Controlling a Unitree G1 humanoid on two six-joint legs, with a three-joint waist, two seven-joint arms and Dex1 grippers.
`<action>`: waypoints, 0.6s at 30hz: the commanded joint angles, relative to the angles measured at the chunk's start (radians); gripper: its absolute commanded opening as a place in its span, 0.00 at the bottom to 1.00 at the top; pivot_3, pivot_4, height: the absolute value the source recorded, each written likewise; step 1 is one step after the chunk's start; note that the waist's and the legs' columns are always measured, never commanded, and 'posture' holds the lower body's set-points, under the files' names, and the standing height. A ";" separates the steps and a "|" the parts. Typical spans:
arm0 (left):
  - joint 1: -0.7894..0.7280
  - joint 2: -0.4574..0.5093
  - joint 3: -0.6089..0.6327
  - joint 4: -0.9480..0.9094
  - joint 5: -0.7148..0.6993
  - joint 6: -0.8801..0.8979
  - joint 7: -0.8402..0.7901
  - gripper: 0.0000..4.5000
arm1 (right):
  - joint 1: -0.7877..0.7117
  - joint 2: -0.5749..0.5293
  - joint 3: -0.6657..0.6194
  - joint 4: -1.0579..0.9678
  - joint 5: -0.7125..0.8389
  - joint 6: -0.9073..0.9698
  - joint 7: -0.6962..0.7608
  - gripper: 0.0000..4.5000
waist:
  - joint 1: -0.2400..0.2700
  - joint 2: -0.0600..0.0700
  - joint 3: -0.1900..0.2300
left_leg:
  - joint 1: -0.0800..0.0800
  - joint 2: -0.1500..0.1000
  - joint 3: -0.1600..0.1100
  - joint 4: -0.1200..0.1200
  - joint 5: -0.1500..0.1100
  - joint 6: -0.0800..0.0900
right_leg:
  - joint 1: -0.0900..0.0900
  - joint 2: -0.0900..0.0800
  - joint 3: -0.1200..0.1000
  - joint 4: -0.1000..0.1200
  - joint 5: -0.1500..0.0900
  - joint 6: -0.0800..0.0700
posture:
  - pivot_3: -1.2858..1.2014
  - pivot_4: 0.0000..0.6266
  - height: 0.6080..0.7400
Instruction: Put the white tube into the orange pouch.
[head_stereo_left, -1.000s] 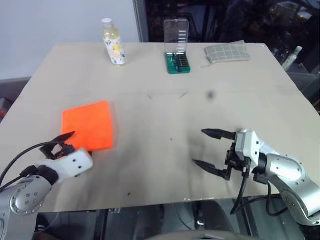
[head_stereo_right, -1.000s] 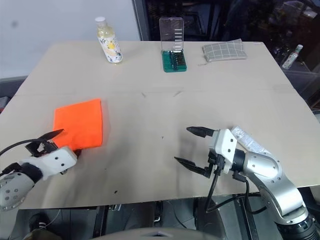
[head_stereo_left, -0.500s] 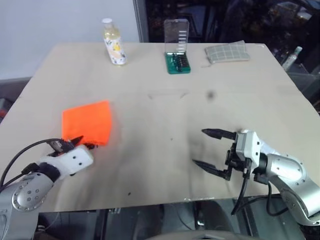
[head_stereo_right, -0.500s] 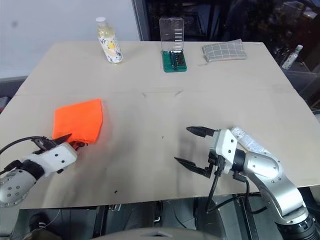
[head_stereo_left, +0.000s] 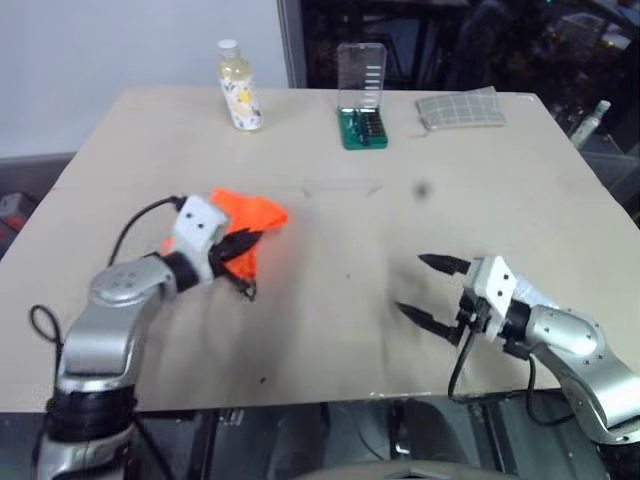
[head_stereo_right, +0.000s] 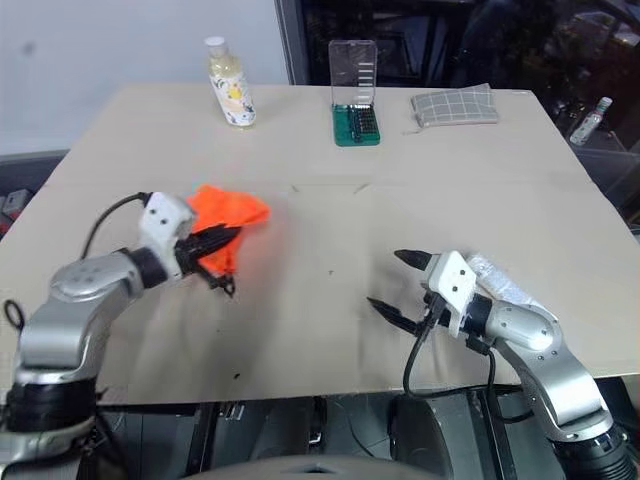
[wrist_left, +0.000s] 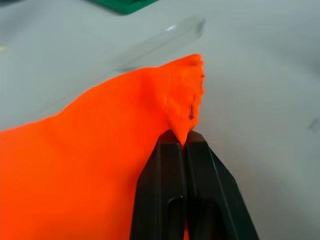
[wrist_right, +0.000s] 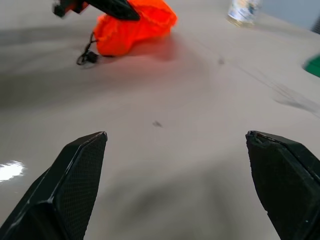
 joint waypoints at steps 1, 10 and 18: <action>-0.058 -0.003 0.021 0.000 -0.107 0.130 -0.010 0.01 | 0.002 -0.008 -0.037 -0.020 -0.020 0.009 -0.031 1.00 | -0.003 0.000 0.000 | 0.000 0.000 0.000 0.000 0.000 0.000 | 0.000 0.000 0.001 0.000 0.000 0.000 | 0.52 0.24 1.00; -0.055 0.040 -0.038 0.066 -0.060 0.074 -0.002 0.50 | 0.045 0.017 -0.032 -0.060 -0.040 0.013 -0.073 1.00 | 0.002 0.000 0.000 | 0.000 0.000 -0.001 -0.002 0.000 0.000 | 0.000 0.001 0.001 -0.001 0.000 0.000 | 0.52 0.24 1.00; -0.130 0.031 -0.147 0.229 0.080 -0.090 0.023 0.60 | 0.037 0.040 -0.025 -0.063 -0.061 0.010 -0.096 1.00 | 0.002 0.000 0.000 | 0.000 0.000 -0.001 -0.001 0.000 0.000 | 0.000 0.000 0.001 -0.001 0.000 0.000 | 0.52 0.24 1.00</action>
